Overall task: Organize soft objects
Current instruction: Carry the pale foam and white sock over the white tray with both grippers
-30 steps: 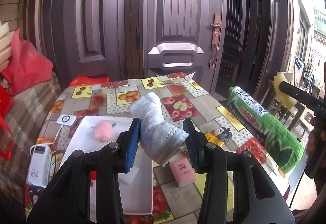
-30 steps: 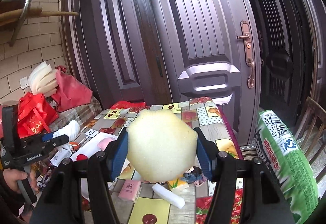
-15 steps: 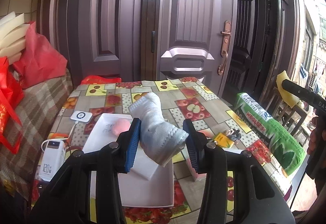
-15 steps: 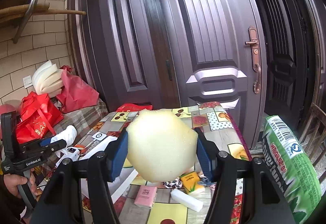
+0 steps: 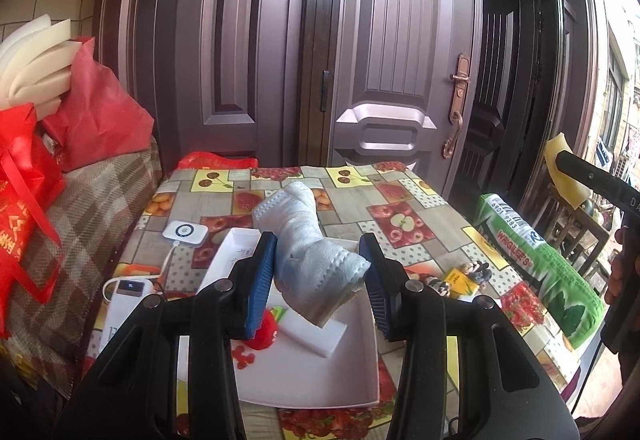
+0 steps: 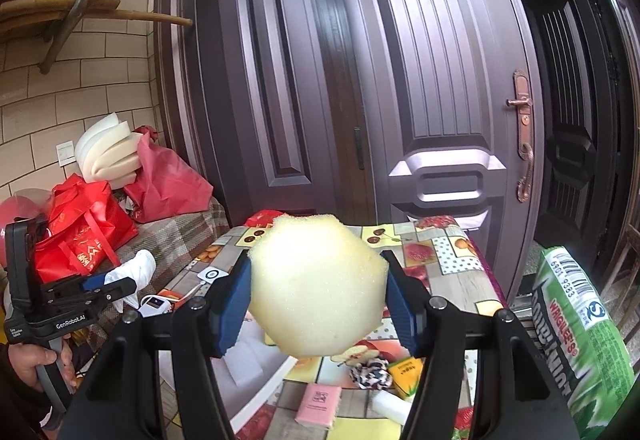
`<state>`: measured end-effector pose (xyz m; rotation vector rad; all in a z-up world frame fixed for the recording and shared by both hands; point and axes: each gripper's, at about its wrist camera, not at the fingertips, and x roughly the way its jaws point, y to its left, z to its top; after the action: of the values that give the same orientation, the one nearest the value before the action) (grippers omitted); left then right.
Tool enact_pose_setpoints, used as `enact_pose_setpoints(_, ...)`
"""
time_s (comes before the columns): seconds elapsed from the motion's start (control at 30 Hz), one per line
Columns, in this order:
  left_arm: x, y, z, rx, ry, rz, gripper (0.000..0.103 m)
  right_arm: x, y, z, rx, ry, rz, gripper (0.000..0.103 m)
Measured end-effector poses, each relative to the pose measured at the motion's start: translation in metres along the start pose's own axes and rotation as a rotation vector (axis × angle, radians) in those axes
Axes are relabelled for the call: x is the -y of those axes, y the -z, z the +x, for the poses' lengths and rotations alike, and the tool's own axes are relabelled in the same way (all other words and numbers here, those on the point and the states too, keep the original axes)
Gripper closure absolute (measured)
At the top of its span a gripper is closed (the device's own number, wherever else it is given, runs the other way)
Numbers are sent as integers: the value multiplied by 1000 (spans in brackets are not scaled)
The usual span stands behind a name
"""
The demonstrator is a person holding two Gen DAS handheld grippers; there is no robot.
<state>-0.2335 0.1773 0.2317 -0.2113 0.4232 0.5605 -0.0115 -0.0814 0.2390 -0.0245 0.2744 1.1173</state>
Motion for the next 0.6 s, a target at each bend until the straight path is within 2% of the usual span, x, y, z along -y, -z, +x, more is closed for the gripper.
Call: enact_pose_setpoints(0.6,-31,2,4,6,-9,-34,61,-34,-3,21,-19,-25,-39,40)
